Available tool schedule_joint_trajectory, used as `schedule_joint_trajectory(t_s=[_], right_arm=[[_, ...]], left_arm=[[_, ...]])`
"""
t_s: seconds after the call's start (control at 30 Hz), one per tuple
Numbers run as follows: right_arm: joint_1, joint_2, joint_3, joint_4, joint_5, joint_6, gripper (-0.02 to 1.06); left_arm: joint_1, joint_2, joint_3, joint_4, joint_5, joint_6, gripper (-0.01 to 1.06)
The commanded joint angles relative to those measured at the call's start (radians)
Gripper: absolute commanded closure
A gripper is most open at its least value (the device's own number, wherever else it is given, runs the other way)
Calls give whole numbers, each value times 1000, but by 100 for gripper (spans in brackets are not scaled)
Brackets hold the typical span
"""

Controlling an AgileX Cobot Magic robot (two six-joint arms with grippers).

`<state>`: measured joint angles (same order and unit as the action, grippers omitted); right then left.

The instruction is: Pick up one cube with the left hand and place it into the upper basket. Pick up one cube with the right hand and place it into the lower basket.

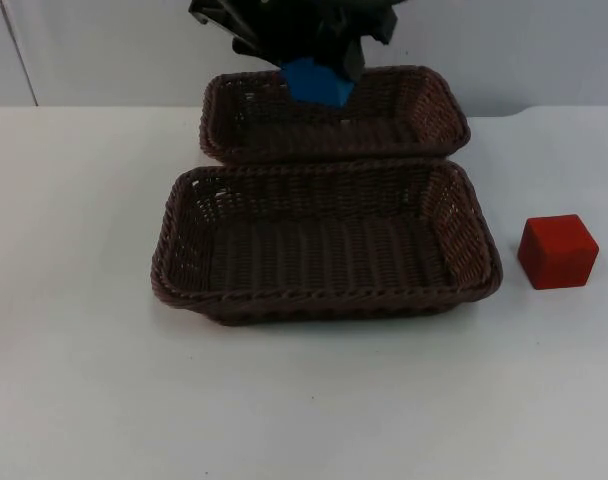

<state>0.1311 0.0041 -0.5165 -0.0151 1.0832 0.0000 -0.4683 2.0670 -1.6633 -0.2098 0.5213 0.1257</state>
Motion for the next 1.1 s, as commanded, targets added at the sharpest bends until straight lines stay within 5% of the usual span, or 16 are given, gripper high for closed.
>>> schedule_joint_trajectory(t_s=[0.0, 0.67, 1.07], right_arm=[[-6, -4, 1, 2, -4, -7, -1], [-6, -4, 1, 2, -4, -7, -1], [-6, -4, 1, 2, -4, -7, -1]], left_arm=[[17, 20, -46, -33, 10, 8, 105], [76, 300, -371, -63, -13, 27, 105], [110, 424, -418, -48, -224, 25, 105]])
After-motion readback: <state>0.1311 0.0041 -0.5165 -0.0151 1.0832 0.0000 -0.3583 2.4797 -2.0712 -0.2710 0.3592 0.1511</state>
